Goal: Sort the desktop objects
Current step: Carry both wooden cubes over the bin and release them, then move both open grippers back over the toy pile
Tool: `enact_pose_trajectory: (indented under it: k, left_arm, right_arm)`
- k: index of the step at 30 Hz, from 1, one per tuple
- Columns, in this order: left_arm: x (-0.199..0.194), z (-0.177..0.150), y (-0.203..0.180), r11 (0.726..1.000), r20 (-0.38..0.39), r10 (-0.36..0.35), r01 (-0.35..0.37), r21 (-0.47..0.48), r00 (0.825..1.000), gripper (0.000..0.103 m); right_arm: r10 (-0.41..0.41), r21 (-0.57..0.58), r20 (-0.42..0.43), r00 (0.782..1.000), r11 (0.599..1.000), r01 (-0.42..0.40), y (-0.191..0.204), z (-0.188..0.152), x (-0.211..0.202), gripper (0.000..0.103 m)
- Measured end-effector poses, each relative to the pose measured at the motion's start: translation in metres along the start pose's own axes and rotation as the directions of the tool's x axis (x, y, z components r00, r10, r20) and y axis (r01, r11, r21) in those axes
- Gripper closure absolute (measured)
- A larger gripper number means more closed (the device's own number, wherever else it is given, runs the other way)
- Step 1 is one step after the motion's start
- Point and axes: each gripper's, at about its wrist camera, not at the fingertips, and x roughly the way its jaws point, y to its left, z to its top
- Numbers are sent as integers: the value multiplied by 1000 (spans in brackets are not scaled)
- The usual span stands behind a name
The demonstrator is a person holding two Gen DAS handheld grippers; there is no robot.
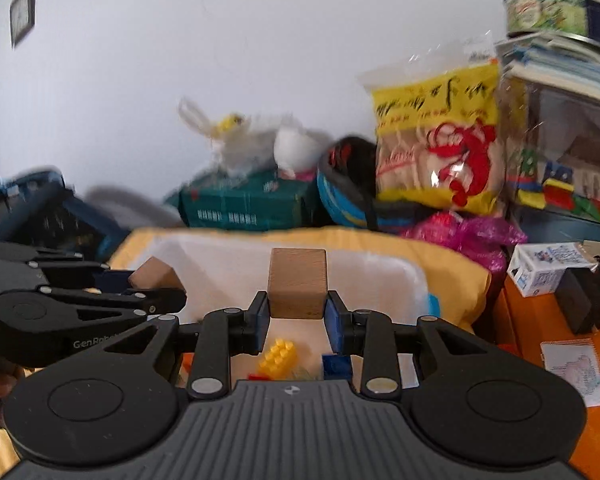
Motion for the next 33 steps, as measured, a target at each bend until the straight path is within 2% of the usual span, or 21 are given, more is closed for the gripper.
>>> enact_pose_trajectory:
  k: [3,5,7,13,16,19,22,25,33]
  left_arm:
    - [8,-9,1,1000,-29,-9,8,-8,1000,70]
    - [6,-11,0,1000,-31,-3,3,4,1000,62]
    - [-1,-12,-1,1000,-14,-5,5,17,1000,55]
    - [-34,-10,-6,999,55,-25,23,27,998,52]
    - [-58,-15,-9,999,92,-31,29,32,995,47]
    - [-78,-27,-12,999,106,-27,24,34,994,36]
    - [-88,-47,-18,998,58,-5,2,59,998,35]
    - [-91,-73,-22,999,16,-11,10,51,1000,35]
    - [-87,-132,-33,999,-106,-40,41,7,994,35]
  right_arm:
    - [-1,-5,-19,1000,1000,1,-2,-10,5,69]
    - [2,-8,-23,1000,1000,-2,-2,-12,5,69]
    - [3,-13,-7,1000,1000,-3,-3,-12,1,66]
    - [17,-64,62,998,998,-13,7,-6,-22,64]
    - [27,-112,103,994,994,-16,13,-7,-40,58]
    - [56,-125,132,990,991,-39,15,-14,-59,57]
    - [79,-132,136,988,989,-61,17,-27,-73,56]
    - [85,-124,110,990,990,-72,20,-44,-80,55]
    - [72,-70,-39,997,995,-74,26,-101,-74,52]
